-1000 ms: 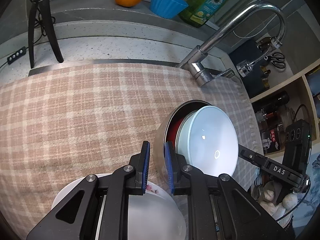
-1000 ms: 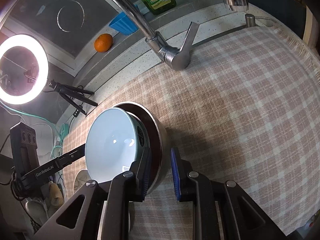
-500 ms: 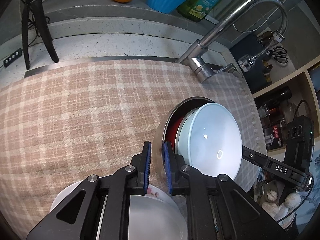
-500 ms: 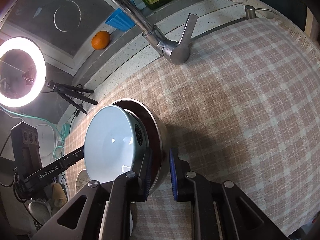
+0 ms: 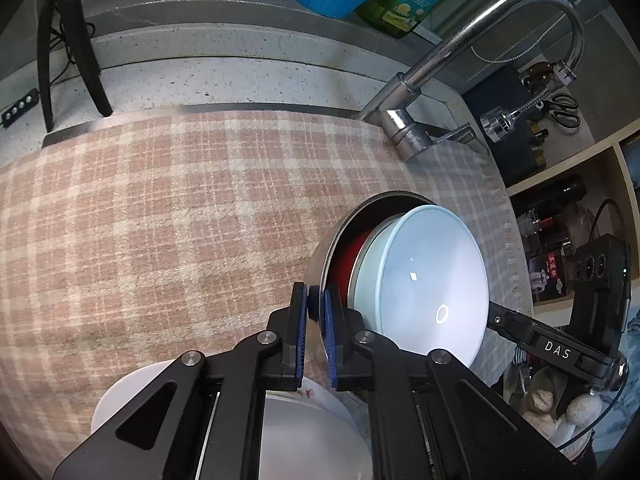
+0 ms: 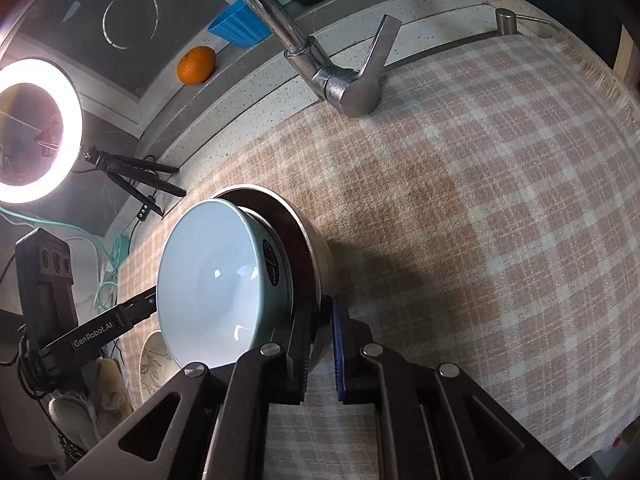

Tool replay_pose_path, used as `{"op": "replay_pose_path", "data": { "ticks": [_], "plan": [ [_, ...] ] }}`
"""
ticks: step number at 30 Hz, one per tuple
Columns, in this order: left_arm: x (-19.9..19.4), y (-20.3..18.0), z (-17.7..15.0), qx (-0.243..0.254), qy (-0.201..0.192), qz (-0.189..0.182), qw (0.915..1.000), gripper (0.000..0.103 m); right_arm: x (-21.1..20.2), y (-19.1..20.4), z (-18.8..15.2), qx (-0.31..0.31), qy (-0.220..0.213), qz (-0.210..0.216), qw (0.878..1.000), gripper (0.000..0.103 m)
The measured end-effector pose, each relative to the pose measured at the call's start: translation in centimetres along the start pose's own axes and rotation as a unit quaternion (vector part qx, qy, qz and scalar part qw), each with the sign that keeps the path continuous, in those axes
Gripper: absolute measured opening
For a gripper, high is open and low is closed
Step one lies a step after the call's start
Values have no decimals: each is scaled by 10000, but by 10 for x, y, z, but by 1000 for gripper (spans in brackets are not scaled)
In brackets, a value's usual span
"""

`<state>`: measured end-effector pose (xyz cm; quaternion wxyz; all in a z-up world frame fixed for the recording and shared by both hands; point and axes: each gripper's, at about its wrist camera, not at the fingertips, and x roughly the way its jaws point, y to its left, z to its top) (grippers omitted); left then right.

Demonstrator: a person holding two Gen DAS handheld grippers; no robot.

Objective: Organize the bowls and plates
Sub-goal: 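Lift the nested bowl stack and carry it over the plate stack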

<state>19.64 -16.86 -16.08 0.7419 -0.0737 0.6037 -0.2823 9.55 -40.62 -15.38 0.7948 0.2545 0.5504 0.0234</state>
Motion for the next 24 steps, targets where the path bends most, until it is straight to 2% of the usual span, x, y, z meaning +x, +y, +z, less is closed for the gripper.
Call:
{"op": "replay_pose_path", "data": {
  "ticks": [7,24],
  "plan": [
    [1,-2,0,55,0,157,9999,7,-2,5,2,-15,29,-57,10000,9],
    [-26,-8,0,67,-178,176,9997,7,-18,17,2,-83,16,-25,10000,9]
  ]
}}
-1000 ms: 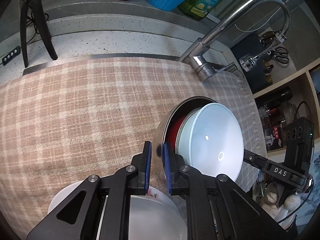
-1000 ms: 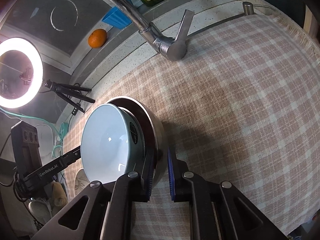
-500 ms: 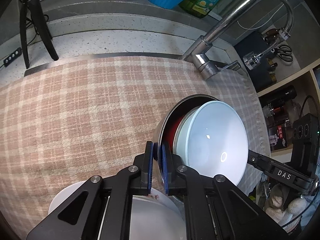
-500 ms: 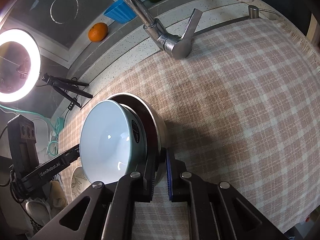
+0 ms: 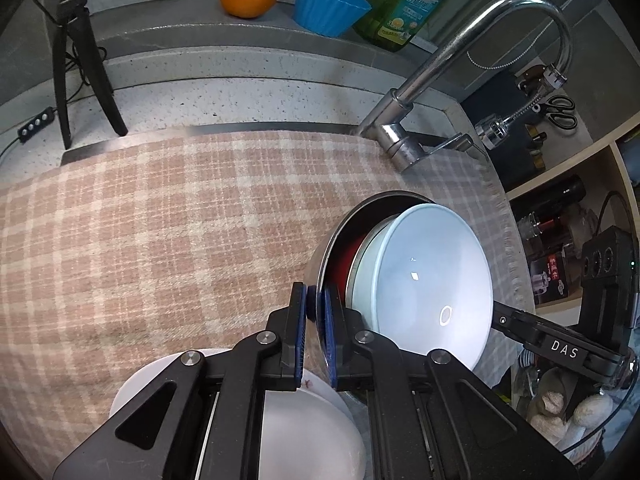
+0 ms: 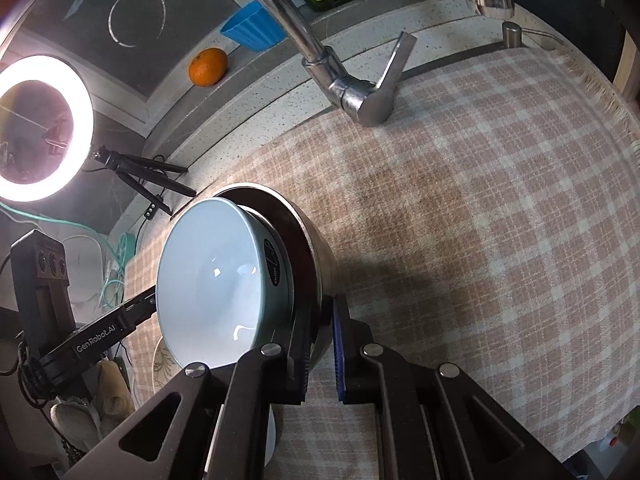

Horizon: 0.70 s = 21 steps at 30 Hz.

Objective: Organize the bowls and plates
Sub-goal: 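Lift the nested bowl stack and carry it over the plate stack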

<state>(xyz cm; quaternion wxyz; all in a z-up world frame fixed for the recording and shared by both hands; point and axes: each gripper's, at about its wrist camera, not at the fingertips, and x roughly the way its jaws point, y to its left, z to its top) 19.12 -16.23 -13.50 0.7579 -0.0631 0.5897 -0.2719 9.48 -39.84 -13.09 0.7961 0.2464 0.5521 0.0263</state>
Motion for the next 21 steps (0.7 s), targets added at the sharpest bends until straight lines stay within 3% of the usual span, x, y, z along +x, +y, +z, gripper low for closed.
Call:
{"op": "replay_pose_path", "data": {
  "ticks": [21],
  "plan": [
    [-68,29,-38,-315,-389,174,9986,7,-24,69,-27,-627,87,265,9976,9]
  ]
}}
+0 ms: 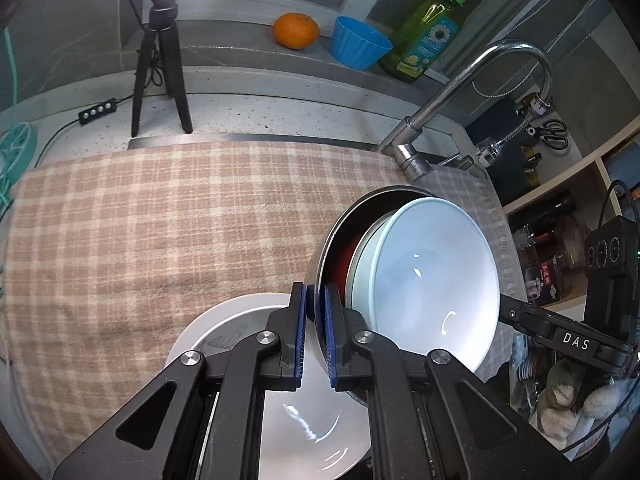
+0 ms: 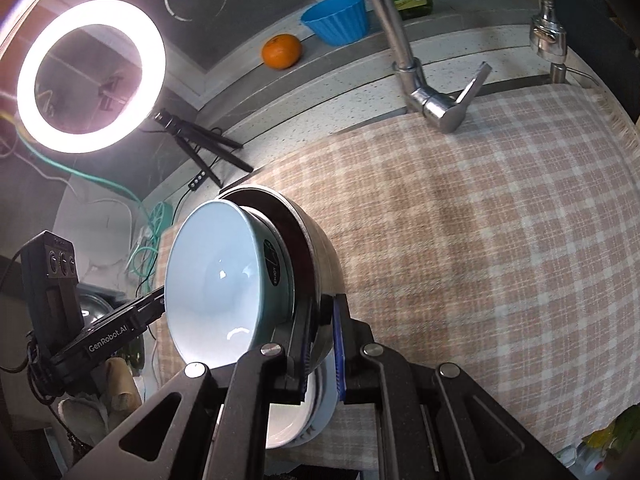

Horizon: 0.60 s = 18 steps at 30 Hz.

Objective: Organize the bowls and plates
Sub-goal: 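Lift the nested bowl stack and carry it over the plate stack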

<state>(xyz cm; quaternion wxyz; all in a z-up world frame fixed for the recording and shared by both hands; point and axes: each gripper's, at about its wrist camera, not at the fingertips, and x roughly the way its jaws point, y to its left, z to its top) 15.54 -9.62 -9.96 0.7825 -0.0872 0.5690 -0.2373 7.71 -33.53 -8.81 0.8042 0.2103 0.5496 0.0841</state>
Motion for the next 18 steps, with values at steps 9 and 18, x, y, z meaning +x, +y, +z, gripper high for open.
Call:
{"op": "replay_pose_path", "data": {
  "ticks": [9,18],
  "plan": [
    [-22,25,-26,-252,-54,121,9996,7,10,25,-25,-201,211,105,9995,9],
    [-29,43,-54,-457,46,221,9987,7,20,46,-51,-305,435,157,9985,9]
  ]
}}
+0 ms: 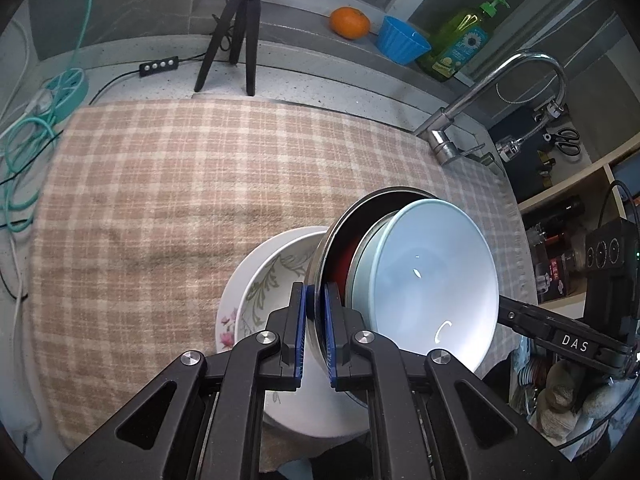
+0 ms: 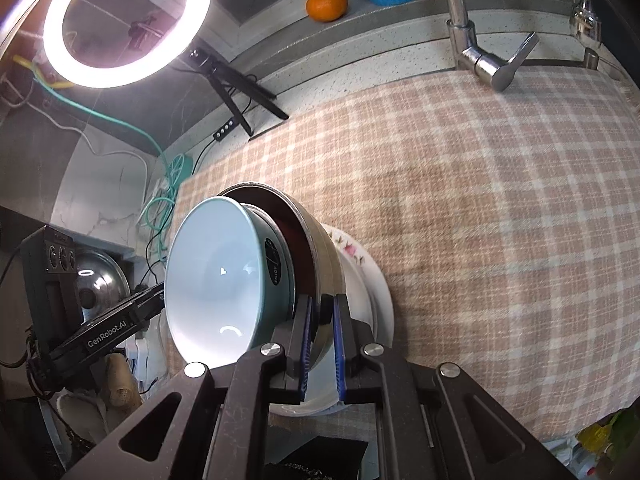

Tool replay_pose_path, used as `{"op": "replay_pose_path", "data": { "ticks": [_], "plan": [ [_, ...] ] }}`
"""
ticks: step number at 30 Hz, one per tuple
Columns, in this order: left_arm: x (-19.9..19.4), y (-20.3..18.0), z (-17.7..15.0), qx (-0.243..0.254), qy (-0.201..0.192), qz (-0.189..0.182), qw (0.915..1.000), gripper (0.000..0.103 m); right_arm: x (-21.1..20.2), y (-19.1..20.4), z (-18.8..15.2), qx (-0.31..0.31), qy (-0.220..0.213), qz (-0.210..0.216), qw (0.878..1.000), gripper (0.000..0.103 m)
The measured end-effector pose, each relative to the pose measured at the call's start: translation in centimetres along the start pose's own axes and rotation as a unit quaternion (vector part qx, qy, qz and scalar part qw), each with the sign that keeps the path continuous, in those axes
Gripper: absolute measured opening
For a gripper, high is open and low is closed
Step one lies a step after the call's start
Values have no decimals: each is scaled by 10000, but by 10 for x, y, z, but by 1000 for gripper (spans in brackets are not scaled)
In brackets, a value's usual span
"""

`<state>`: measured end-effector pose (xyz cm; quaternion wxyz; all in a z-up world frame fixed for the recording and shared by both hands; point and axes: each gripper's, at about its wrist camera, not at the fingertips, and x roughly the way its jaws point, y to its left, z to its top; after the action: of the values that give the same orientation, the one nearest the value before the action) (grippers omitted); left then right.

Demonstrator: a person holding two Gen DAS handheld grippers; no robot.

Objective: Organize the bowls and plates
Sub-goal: 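Lift the nested bowl stack and carry it over the plate stack, then lower the nested bowls onto the white plate stack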

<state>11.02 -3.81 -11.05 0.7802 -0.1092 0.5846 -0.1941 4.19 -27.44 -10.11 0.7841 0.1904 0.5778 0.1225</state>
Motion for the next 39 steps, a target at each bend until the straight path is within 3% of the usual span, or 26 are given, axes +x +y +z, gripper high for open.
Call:
{"op": "replay_pose_path", "data": {
  "ticks": [15,30,39],
  "plan": [
    [-1,16,-17,-150,81,99,9998,7,24,4,-22,54,300,1,9995,9],
    [3,19,-18,-175,72,88,9998,7,28,4,-18,35,288,74,9996,12],
    [-2,23,-22,-96,25,168,9998,15,8,18,-24,-533,-158,-258,9981,14]
  ]
}}
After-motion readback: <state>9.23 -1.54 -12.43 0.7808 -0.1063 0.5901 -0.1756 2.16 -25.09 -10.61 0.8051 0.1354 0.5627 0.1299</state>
